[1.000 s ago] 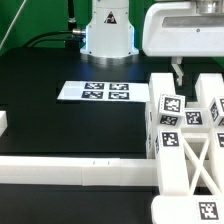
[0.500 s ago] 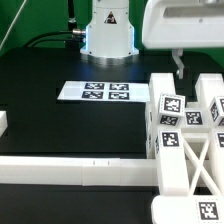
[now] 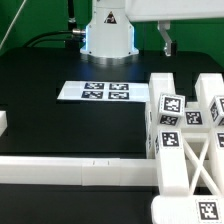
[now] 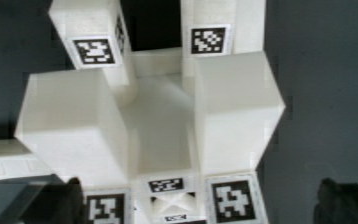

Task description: Assemble chair

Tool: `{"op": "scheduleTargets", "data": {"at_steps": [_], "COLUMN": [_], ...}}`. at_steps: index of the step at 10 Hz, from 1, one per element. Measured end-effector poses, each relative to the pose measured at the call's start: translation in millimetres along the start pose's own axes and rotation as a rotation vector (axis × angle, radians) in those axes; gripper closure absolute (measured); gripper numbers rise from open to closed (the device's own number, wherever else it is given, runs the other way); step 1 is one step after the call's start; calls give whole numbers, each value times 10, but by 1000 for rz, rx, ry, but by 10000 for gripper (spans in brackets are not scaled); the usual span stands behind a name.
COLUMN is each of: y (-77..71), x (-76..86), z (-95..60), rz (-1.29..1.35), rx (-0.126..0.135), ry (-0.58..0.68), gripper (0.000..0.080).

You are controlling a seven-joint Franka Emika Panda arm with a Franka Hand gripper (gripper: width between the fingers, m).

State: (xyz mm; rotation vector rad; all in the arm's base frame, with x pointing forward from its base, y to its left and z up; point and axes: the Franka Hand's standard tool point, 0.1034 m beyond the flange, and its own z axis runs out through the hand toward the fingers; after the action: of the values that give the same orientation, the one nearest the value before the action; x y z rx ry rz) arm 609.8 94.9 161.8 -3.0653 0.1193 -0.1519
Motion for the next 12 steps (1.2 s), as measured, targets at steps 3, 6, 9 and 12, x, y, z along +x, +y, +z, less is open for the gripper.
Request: {"op": "scheduleTargets", "data": {"at_steps": [3, 6, 9, 12], "y": [91, 160, 157, 144], "x": [15, 58, -25, -85], "z": [51, 71, 187, 282], "rz": [-112, -103, -72, -75], "rx": [-10, -9, -24, -26], "ry": [-34, -135, -338, -348], "gripper": [150, 150, 150, 150]}}
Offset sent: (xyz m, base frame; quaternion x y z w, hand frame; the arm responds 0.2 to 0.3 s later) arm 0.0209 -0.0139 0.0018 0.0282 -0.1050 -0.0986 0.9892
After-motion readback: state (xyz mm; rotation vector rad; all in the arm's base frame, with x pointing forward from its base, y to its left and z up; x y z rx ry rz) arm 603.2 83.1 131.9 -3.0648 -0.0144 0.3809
